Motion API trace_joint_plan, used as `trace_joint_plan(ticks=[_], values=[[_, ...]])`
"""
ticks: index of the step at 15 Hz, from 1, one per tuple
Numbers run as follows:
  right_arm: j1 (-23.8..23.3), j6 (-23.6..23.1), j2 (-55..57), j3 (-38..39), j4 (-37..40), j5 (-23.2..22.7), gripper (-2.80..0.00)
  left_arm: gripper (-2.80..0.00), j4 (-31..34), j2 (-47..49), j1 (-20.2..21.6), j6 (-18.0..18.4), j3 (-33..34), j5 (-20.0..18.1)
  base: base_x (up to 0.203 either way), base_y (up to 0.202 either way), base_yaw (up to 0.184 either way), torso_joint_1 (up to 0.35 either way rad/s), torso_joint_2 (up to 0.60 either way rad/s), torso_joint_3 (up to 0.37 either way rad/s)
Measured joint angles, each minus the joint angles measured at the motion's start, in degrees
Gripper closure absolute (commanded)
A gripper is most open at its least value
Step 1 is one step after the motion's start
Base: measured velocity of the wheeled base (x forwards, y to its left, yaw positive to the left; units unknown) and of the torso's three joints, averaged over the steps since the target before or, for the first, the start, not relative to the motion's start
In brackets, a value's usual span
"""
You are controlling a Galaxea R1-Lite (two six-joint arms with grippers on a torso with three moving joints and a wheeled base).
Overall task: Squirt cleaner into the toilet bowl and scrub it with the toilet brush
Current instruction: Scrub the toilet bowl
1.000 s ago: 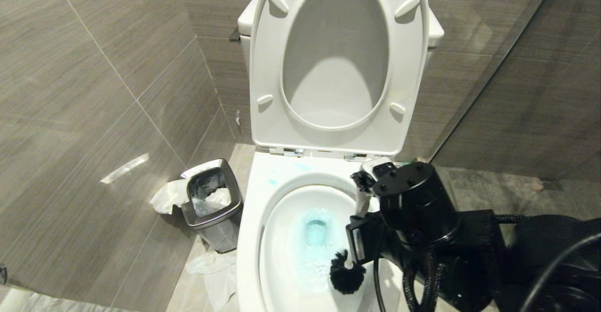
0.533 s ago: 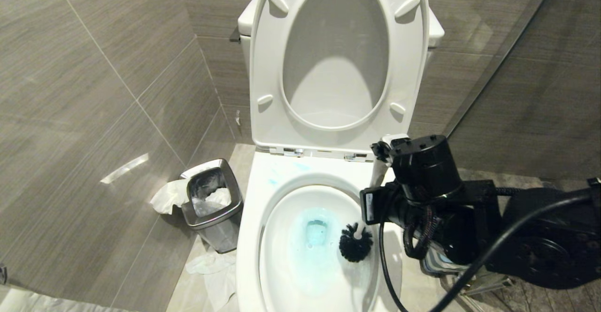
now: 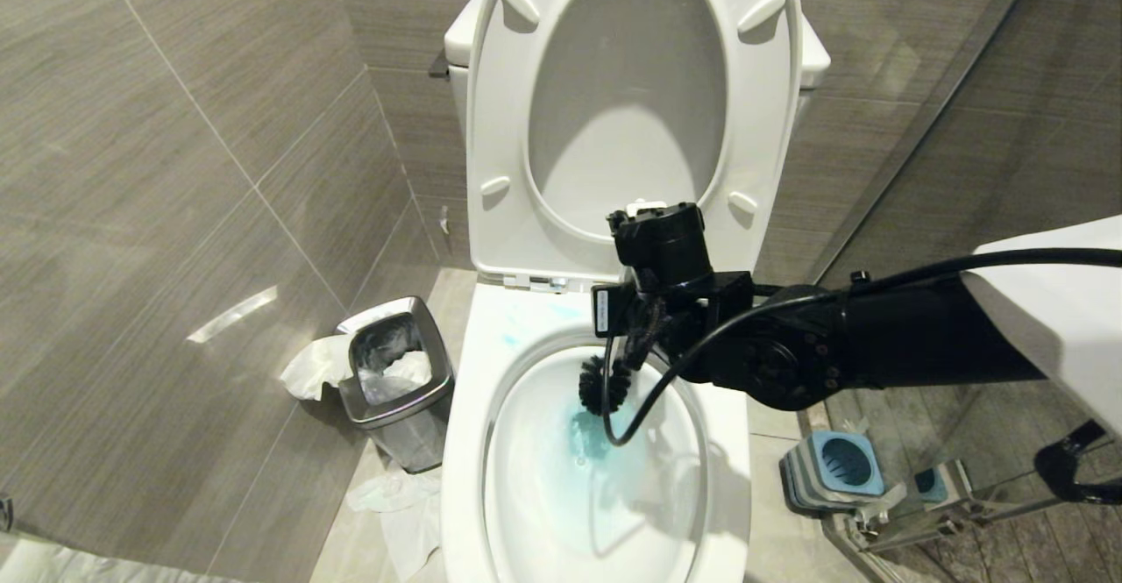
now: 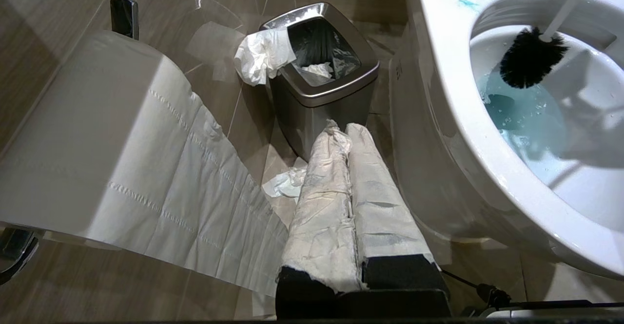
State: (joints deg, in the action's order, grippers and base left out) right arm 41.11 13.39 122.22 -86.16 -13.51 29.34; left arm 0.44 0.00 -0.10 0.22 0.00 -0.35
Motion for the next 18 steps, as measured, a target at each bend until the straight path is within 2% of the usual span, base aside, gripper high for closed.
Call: trace_joint_plan(ticks=[3,8,10,14,16,18], values=[[2.61,0.03,3.87,-4.30,1.20,-0.13,0.00,0.00,0.00,0.00,0.00,-0.06,0.00,0.02,0.000,0.000,0.000,0.000,0.00,0.000],[10.43,1.61,5.23,-3.90,1.36,0.37,0.00,0.00,0.00,0.00,0.00,-0.01,0.00,0.01,0.000,0.000,0.000,0.000,0.00,0.000],[13.44,3.28,4.06,-0.39,1.55,1.01,0.00,0.00,0.00,0.00,0.00,-0.02,0.00,0.00,0.000,0.000,0.000,0.000,0.00,0.000],[18.96,8.49,-2.50,12.30,1.55,2.47,0.00,0.00,0.00,0.00,0.00,-0.02,0.00,-0.01,0.000,0.000,0.000,0.000,0.00,0.000],[19.77,9.56,-7.28,19.40,1.31,2.85,0.00,0.00,0.00,0.00,0.00,-0.04,0.00,0.00,0.000,0.000,0.000,0.000,0.00,0.000],[17.87,9.83,-11.75,25.75,1.25,2.93,0.00,0.00,0.00,0.00,0.00,-0.06,0.00,0.00,0.000,0.000,0.000,0.000,0.00,0.000]])
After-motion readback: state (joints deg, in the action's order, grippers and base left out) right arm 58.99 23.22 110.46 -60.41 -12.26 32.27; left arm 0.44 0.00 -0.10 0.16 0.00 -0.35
